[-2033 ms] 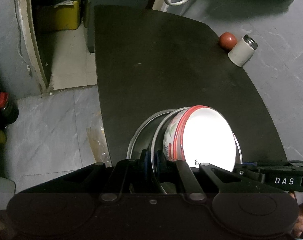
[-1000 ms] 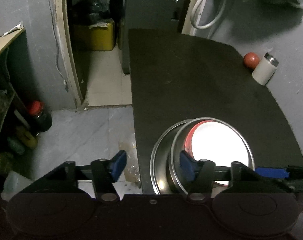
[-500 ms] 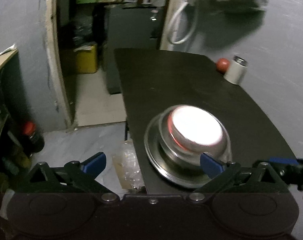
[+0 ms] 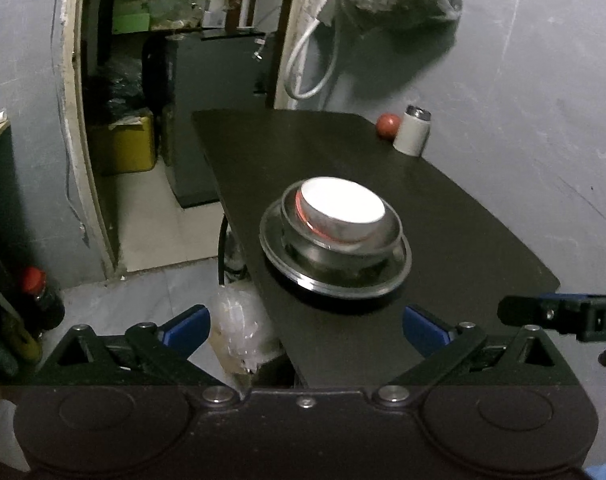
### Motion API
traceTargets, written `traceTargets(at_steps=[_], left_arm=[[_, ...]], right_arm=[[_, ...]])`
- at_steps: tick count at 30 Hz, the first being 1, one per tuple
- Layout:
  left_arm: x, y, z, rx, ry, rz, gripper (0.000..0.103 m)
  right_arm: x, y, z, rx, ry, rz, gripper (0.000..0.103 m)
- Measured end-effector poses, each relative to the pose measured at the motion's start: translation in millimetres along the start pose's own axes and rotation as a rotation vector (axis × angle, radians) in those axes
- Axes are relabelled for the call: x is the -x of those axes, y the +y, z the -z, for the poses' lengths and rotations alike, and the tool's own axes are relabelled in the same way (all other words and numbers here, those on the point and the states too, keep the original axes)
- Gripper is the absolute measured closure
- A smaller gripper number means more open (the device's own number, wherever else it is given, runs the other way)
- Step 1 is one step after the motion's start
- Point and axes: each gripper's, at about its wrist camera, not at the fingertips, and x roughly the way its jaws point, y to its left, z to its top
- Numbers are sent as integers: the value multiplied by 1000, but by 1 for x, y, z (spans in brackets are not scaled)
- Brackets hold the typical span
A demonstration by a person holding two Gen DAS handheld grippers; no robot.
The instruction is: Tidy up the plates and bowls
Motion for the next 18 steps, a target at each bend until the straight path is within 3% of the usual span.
traceTargets(at_steps=[18], left_arm=[[11,-5,12,11,-6,13,1]], right_arm=[[18,-5,18,4,17,36,0]])
